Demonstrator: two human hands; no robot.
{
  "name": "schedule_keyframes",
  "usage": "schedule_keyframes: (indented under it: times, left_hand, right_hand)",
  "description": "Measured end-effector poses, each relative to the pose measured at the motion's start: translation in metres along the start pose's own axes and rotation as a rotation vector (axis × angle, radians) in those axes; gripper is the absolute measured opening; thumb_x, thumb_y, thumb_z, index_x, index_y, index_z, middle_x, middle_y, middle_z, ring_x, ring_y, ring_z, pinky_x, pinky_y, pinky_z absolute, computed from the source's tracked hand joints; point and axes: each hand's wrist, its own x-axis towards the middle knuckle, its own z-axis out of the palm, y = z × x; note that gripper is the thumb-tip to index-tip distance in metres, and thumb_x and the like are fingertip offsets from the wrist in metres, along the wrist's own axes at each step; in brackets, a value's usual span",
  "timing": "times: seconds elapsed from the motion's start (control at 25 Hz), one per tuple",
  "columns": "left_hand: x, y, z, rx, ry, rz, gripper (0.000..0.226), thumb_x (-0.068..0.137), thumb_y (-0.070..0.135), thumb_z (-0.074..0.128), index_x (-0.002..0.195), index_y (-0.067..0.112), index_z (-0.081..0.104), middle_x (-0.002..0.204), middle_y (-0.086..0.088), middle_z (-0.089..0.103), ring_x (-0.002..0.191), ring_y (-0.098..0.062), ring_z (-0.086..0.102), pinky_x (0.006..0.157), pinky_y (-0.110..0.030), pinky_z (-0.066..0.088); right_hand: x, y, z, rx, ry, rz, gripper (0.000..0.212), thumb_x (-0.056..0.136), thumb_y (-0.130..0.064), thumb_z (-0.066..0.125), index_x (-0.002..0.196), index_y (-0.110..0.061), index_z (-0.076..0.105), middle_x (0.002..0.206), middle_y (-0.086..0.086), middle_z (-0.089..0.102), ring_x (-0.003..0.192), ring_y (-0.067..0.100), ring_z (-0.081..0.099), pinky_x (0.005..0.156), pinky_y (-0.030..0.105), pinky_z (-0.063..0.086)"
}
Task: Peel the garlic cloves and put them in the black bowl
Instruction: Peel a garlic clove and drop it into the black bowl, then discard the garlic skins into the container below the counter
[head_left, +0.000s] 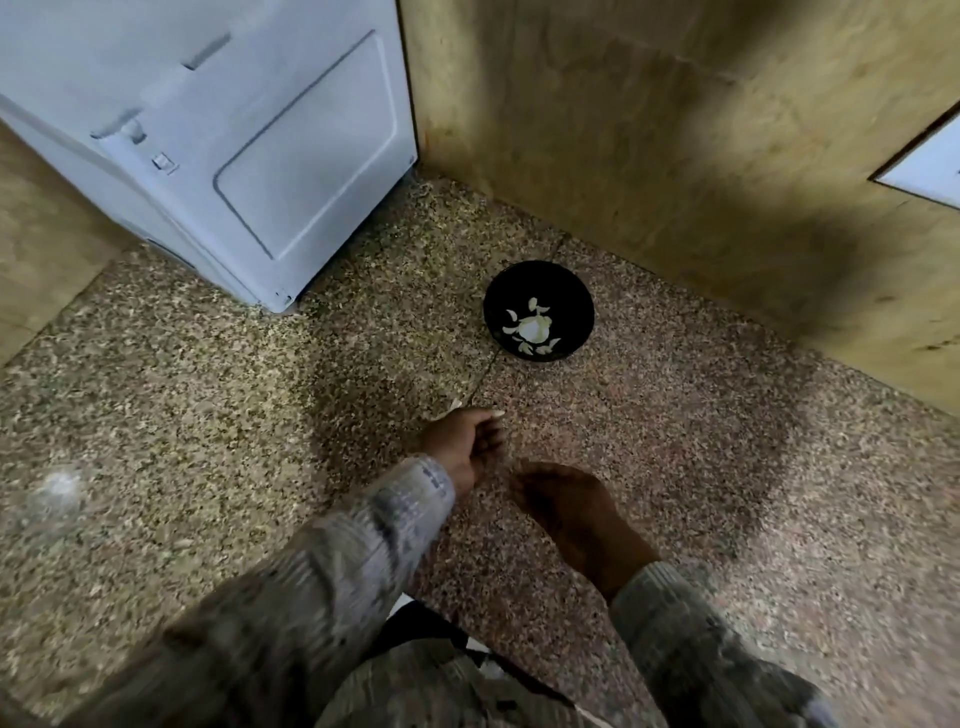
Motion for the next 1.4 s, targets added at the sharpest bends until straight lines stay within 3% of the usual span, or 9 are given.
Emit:
schedule_keyframes:
  times: [0.08,0.16,0.32,0.6,0.8,0.88,1.04,1.4]
  left_hand:
    - [0.018,0.002,0.01,0.046,0.007,0.024,0.015,0.104,0.011,0.053,0.107,0.006,0.067,0.084,-0.007,0.066,0.069,-0.014,0.062,0.068,-0.028,0.056]
    - [0.029,-0.001,0.012,0.087,0.02,0.05,0.014,0.103,0.009,0.055,0.102,0.005,0.068,0.095,-0.01,0.072,0.077,-0.015,0.066,0.08,-0.032,0.058]
    - [0.028,-0.016,-0.011,0.073,0.025,0.034,0.011,0.101,0.005,0.058,0.096,0.001,0.068,0.095,-0.015,0.072,0.079,-0.02,0.071,0.06,-0.034,0.064]
    - [-0.019,-0.051,-0.071,-0.167,0.061,0.048,0.014,0.099,0.002,0.057,0.105,-0.006,0.067,0.098,-0.023,0.072,0.086,-0.031,0.071,0.076,-0.043,0.06]
    - [-0.084,-0.075,-0.094,-0.433,0.047,0.212,0.014,0.101,0.007,0.056,0.102,-0.003,0.066,0.093,-0.016,0.072,0.086,-0.026,0.071,0.064,-0.037,0.061]
    - [-0.107,-0.093,-0.104,-0.537,0.037,0.274,0.016,0.102,0.009,0.054,0.102,-0.002,0.067,0.095,-0.015,0.072,0.087,-0.025,0.072,0.068,-0.036,0.061]
    - [-0.154,-0.158,-0.137,-0.726,0.048,0.385,0.019,0.103,0.015,0.051,0.101,0.003,0.066,0.088,-0.007,0.073,0.089,-0.02,0.07,0.087,-0.035,0.06]
    - [-0.262,-0.322,-0.251,-1.143,0.243,0.59,0.018,0.102,0.014,0.052,0.1,0.006,0.068,0.084,-0.006,0.073,0.09,-0.019,0.067,0.093,-0.034,0.056]
  right_hand:
    - [0.008,0.004,-0.002,0.041,0.069,0.007,0.021,0.098,0.015,0.048,0.108,0.015,0.066,0.104,0.031,0.071,0.091,0.035,0.07,0.073,0.032,0.064]
    - [0.011,0.006,-0.002,0.058,0.107,0.002,0.021,0.098,0.015,0.048,0.11,0.018,0.065,0.106,0.034,0.07,0.09,0.035,0.07,0.074,0.033,0.064]
    - [0.013,0.003,0.001,0.089,0.081,0.02,0.02,0.096,0.015,0.05,0.108,0.013,0.066,0.104,0.028,0.07,0.097,0.033,0.069,0.081,0.034,0.064]
    - [-0.014,-0.002,0.021,0.012,-0.212,-0.005,0.021,0.096,0.017,0.049,0.095,0.004,0.065,0.091,0.017,0.07,0.086,0.025,0.073,0.075,0.029,0.063]
    - [-0.062,0.01,0.032,-0.182,-0.461,0.041,0.025,0.097,0.019,0.046,0.09,0.004,0.065,0.089,0.017,0.072,0.09,0.026,0.073,0.079,0.03,0.064]
    - [-0.079,0.021,0.032,-0.235,-0.529,0.057,0.024,0.096,0.019,0.047,0.089,0.004,0.065,0.089,0.017,0.072,0.094,0.027,0.072,0.081,0.03,0.064]
    - [-0.116,0.06,0.026,-0.429,-0.693,0.118,0.023,0.095,0.019,0.048,0.09,0.003,0.064,0.086,0.015,0.072,0.086,0.022,0.075,0.077,0.027,0.063]
    - [-0.203,0.217,0.044,-0.851,-0.97,0.265,0.024,0.092,0.02,0.051,0.086,0.002,0.066,0.084,0.014,0.073,0.081,0.021,0.076,0.08,0.027,0.063]
